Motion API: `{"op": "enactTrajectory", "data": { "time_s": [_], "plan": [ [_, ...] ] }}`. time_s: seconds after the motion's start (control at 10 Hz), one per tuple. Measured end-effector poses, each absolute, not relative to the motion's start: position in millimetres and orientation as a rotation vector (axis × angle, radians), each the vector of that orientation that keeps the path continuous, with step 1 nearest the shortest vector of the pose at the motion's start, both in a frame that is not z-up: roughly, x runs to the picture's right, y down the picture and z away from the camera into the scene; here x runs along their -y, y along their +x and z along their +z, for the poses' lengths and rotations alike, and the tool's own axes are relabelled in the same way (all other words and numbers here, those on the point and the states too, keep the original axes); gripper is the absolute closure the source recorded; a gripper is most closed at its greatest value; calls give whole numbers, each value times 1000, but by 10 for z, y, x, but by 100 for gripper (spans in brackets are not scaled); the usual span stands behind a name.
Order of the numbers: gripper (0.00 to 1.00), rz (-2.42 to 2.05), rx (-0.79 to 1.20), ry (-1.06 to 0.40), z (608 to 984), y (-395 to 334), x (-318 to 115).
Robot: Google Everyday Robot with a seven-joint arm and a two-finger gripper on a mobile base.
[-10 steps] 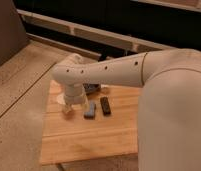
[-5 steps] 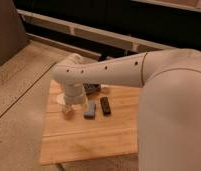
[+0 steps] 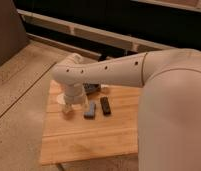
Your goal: Move the arm in a circular motion
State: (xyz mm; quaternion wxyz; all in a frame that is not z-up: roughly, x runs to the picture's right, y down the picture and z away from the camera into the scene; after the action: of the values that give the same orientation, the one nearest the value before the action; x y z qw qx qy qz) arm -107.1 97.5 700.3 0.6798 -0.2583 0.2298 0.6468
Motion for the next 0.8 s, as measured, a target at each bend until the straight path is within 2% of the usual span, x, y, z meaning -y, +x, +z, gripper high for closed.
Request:
{"op": "enactTrajectory", "data": {
  "time_s": [0.4, 0.6, 0.8],
  "plan": [
    [35, 1708, -502, -449, 6896, -366, -417],
    [35, 1854, -525, -398, 6888, 95, -313],
    [35, 1858, -521, -404, 6883, 64, -313]
  ]
}}
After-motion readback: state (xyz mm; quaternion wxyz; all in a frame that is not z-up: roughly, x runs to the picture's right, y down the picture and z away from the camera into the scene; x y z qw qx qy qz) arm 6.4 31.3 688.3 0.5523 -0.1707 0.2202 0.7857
